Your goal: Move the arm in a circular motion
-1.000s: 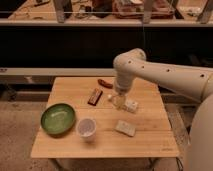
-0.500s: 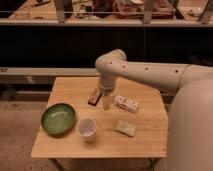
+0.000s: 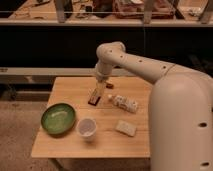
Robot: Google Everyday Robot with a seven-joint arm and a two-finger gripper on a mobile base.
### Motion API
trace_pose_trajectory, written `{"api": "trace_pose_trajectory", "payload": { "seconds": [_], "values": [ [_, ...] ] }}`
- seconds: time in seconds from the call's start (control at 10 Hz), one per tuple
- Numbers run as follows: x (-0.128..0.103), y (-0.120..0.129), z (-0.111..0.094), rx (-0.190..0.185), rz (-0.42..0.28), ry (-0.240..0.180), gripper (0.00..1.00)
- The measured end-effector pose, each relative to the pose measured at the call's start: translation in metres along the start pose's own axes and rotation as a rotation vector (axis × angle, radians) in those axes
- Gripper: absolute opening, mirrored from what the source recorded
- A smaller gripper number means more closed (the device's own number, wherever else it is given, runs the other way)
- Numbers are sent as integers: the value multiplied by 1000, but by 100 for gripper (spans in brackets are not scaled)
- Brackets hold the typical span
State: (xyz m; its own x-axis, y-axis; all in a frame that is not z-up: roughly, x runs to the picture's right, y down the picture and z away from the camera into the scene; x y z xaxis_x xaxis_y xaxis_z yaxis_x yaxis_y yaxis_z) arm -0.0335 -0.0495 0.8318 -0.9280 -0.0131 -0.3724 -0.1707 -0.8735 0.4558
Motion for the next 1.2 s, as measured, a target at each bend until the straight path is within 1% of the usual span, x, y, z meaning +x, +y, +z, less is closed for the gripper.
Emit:
{"api": "trace_pose_trajectory", "payload": {
  "seconds": [0.2,0.3,0.4,0.5,0.6,0.7,0.8,0.9,1.0,1.1,1.2],
  "values": [
    [-36,17,-4,-17,45,-17,80],
    [-70,21,-11,-21,94,-40,80],
    [-99,17,-18,-8,136,-67,80],
    [-121,11,-24,4,173,-86,80],
    [-146,-2,-34,24,216,-106,80],
    [-175,-26,-49,47,266,-131,80],
    [-189,-41,-57,55,289,-143,80],
    [-203,-65,-66,67,313,-157,80],
    [-213,-96,-73,74,325,-174,80],
    [-214,-113,-77,76,322,-185,80],
    [-210,-140,-78,79,303,-205,80]
  ]
}}
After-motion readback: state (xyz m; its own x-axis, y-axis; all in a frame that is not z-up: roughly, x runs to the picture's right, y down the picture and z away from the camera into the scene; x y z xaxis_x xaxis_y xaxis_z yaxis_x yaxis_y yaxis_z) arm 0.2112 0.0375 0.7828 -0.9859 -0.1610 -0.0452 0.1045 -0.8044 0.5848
